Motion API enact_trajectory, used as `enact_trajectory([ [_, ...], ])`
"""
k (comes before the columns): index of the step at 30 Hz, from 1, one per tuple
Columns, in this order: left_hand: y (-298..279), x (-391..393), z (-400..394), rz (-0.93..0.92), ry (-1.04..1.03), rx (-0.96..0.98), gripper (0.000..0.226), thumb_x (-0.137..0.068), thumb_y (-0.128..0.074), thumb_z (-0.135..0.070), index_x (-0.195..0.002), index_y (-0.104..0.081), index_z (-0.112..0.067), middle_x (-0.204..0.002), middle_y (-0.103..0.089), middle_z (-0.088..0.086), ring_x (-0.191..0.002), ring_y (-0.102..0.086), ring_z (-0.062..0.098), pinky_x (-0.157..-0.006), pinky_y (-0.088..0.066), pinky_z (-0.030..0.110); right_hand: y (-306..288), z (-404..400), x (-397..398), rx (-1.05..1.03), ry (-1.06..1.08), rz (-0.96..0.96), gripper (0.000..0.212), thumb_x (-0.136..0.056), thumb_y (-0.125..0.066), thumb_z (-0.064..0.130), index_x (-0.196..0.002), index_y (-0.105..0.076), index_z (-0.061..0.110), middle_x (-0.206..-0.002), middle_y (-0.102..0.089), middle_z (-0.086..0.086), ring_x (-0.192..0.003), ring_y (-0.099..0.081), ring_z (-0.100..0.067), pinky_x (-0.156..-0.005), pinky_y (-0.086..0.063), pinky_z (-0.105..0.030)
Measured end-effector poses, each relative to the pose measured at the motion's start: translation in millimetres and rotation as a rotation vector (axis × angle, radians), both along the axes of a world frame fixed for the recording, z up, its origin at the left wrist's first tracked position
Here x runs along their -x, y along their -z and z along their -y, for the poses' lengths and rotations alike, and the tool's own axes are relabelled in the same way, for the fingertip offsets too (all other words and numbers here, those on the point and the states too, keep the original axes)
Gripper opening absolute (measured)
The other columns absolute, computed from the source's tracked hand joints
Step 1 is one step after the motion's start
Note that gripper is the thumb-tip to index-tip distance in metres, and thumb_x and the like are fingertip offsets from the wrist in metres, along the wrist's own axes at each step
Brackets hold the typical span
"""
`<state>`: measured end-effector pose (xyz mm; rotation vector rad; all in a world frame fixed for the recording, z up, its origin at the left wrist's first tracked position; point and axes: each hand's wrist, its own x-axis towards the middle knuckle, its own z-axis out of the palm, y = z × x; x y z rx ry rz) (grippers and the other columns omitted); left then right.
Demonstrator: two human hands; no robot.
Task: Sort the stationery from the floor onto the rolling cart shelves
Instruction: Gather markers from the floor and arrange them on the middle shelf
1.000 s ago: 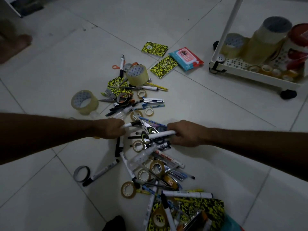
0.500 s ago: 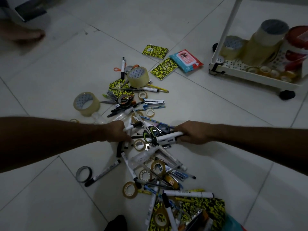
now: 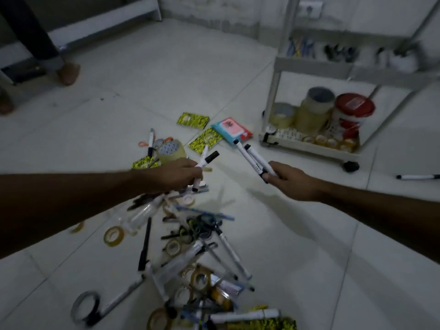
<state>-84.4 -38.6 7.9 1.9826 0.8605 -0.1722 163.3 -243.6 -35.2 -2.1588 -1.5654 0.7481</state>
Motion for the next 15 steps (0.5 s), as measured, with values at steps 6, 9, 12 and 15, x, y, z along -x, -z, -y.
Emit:
enact_trajectory([
  [6,-66.9,-117.1,32.0,0.267,0.026,0.03,0.027,-0.096,-0.047,-0.016,-0.071,-0.057,-0.011,-0.057,-0.058,0.002,-0.046,-0.042,0.015,-0.044,-0.032,0.024,-59.9,15.9,-44.0,-0.326,0.346,-0.078,0.023,-0.106,-0.041,0.04,-0.099,-0.052,0.021,-0.083,-0.054,0.001,-0.072,-0.049,-0.015,-0.067,-0.042,-0.034],
  [9,-100.4,-166.7,53.9,0.384,0.076,0.049,0.027,-0.1,-0.048,-0.019,-0.076,-0.056,-0.009,-0.054,-0.054,0.002,-0.047,-0.04,0.018,-0.046,-0.031,0.025,-98.4,30.6,-70.3,-0.478,0.498,-0.033,0.023,-0.106,-0.042,0.037,-0.107,-0.053,0.017,-0.086,-0.058,-0.001,-0.073,-0.054,-0.014,-0.068,-0.047,-0.036],
  [12,-130.2,-213.6,74.1,0.43,0.127,0.046,0.028,-0.103,-0.05,-0.028,-0.084,-0.06,-0.011,-0.069,-0.061,0.005,-0.048,-0.043,0.014,-0.043,-0.034,0.022,-133.7,43.9,-102.0,-0.544,0.681,0.029,0.024,-0.105,-0.044,0.037,-0.103,-0.055,0.016,-0.081,-0.059,0.001,-0.067,-0.055,-0.013,-0.057,-0.049,-0.032],
  [15,-150.9,-257.2,89.0,0.396,0.203,-0.03,0.035,-0.102,-0.054,-0.038,-0.094,-0.067,-0.007,-0.081,-0.068,0.013,-0.054,-0.049,0.017,-0.046,-0.038,0.024,-156.7,51.9,-135.8,-0.481,0.826,0.089,0.026,-0.104,-0.044,0.033,-0.102,-0.056,0.009,-0.084,-0.063,-0.008,-0.061,-0.056,-0.016,-0.045,-0.041,-0.026],
])
